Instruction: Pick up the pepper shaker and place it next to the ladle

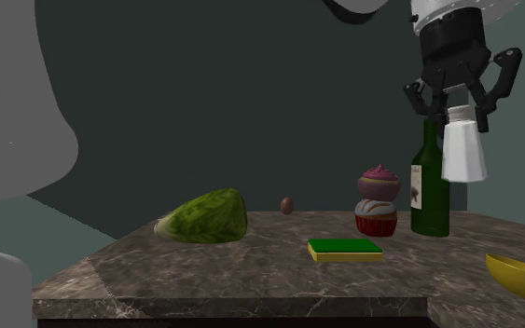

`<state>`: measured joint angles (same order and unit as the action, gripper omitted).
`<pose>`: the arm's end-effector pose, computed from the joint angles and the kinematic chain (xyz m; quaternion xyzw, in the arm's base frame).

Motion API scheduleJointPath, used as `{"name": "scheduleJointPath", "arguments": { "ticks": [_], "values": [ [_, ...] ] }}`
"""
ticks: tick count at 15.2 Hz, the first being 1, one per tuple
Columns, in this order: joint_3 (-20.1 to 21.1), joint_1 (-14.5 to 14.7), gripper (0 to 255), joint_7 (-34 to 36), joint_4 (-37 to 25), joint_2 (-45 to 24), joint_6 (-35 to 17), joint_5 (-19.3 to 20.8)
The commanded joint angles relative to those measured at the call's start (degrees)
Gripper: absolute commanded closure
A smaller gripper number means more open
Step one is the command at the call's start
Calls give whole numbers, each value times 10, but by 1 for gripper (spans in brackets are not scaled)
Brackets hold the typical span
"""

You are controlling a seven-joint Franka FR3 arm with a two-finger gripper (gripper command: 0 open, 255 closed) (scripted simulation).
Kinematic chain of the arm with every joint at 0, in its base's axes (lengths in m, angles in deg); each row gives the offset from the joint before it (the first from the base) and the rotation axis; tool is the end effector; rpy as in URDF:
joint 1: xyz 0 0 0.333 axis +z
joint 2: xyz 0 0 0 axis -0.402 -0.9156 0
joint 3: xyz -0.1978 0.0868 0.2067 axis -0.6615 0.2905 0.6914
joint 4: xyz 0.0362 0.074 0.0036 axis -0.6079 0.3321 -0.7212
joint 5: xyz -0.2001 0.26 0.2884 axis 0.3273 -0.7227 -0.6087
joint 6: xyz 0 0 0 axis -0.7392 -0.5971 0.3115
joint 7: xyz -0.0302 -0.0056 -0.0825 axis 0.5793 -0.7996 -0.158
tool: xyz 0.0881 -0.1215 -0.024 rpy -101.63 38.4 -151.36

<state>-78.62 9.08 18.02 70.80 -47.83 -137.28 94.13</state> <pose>0.6158 -0.0845 0.4553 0.9953 0.0824 0.0137 0.0489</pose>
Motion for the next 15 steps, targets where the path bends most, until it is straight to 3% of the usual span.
{"name": "scheduleJointPath", "arguments": {
  "ticks": [1,15],
  "values": [
    [-12,-13,255,-27,-10,-5,3,-1],
    [-13,-14,255,-16,78,-21,-101,5]
  ]
}}
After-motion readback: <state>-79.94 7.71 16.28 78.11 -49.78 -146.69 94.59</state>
